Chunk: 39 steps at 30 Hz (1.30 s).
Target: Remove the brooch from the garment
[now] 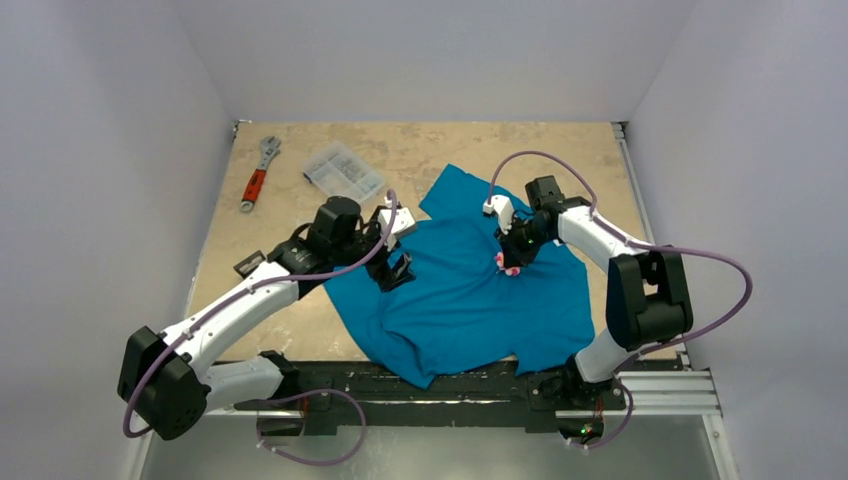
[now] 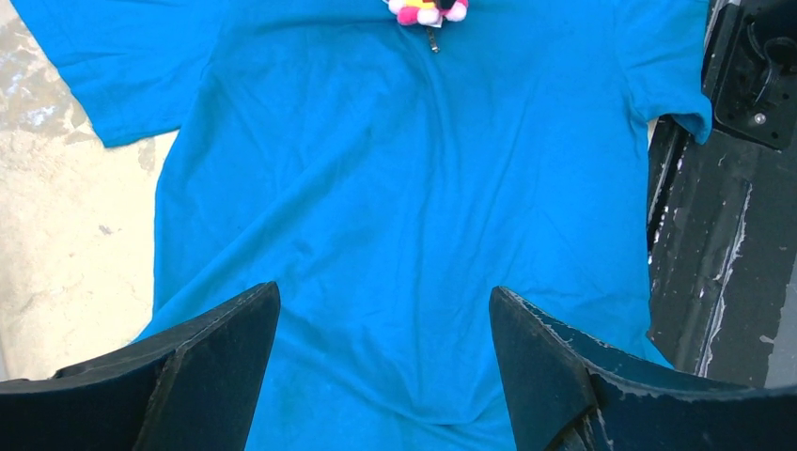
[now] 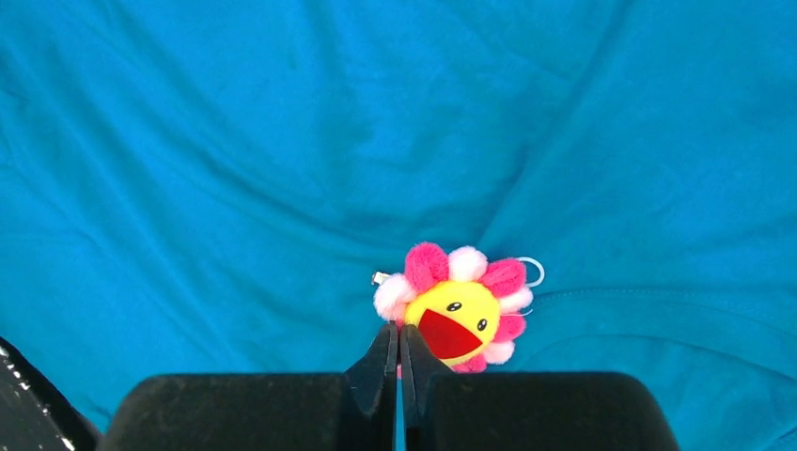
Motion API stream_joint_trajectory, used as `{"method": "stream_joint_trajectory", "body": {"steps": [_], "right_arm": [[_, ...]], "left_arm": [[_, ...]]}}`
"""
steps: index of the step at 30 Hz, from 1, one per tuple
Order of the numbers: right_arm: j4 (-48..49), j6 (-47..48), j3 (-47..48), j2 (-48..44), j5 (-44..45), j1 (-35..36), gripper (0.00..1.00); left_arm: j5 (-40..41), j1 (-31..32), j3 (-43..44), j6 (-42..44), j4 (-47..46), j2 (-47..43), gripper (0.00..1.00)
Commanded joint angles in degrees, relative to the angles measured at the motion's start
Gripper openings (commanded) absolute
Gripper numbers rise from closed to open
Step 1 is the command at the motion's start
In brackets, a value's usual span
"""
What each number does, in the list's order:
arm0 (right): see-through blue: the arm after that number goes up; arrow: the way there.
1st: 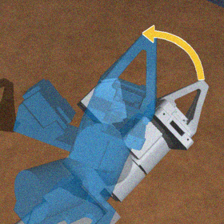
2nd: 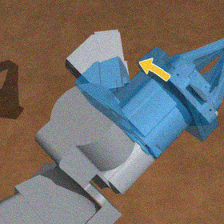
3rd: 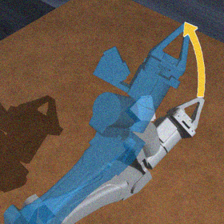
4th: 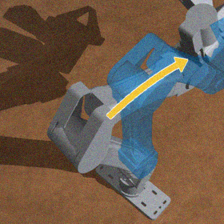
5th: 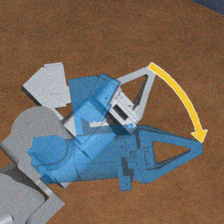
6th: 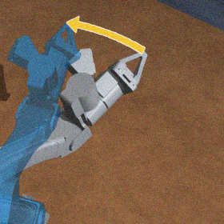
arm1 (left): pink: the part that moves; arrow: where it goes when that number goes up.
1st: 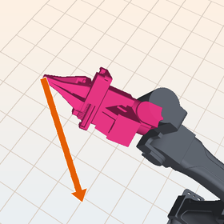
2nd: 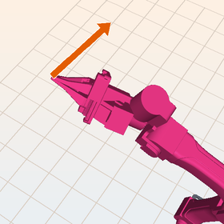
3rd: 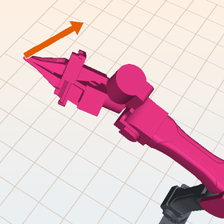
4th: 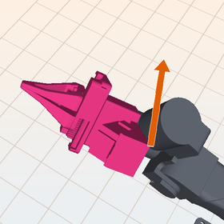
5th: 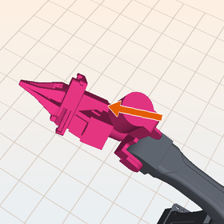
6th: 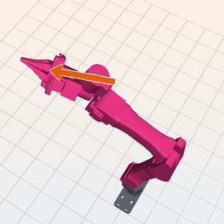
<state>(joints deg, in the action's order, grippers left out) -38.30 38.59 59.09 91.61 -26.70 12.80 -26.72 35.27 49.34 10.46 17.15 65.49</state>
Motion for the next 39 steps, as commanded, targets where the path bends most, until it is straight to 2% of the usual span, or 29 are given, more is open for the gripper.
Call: {"method": "stream_joint_trajectory", "body": {"steps": [1, 7, 11, 15, 19, 26, 31, 34, 39], "right_arm": [[-0.85, -1.44, 0.61, -0.13, -3.99, 0.2, 0.0], [-8.95, 1.38, 5.84, 2.59, -14.95, 0.14, 0.0], [-13.95, 4.09, 7.94, 4.25, -18.72, 0.2, 0.0], [-17.59, 5.32, 9.44, 4.86, -21.53, 0.13, 0.0], [-19.6, 4.59, 10.8, 4.92, -24.7, 0.13, 0.0], [-21.89, 2.55, 10.66, 4.8, -30.52, 0.13, 0.0], [-24.62, 4.2, 10.27, 5.33, -33.53, 0.17, 0.0], [-25.85, 5.77, 10.02, 4.97, -33.94, 0.15, 0.0], [-26.63, 7.44, 9.31, 2.89, -33.51, 0.21, 0.0]], "left_arm": [[-2.4, -0.33, -0.74, 1.5, -4.47, 0.92, 0.82], [-7.0, -0.2, -3.64, 2.75, -8.02, 0.5, 0.81], [-7.95, 1.45, -8.16, 9.2, -14.38, -1.02, 0.82], [-6.63, 5.6, -10.07, 16.96, -16.17, -0.54, 0.79], [-4.5, 9.8, -11.5, 21.6, -21.32, 0.87, 0.72], [-3.67, 15.23, -12.26, 28.61, -26.46, 5.2, 0.45], [-3.7, 16.5, -11.68, 33.72, -30.26, 8.19, 0.35], [-3.35, 16.5, -10.51, 34.28, -32.32, 9.92, 0.37], [-5.67, 16.55, -8.48, 35.51, -31.99, 12.72, 0.51]]}}
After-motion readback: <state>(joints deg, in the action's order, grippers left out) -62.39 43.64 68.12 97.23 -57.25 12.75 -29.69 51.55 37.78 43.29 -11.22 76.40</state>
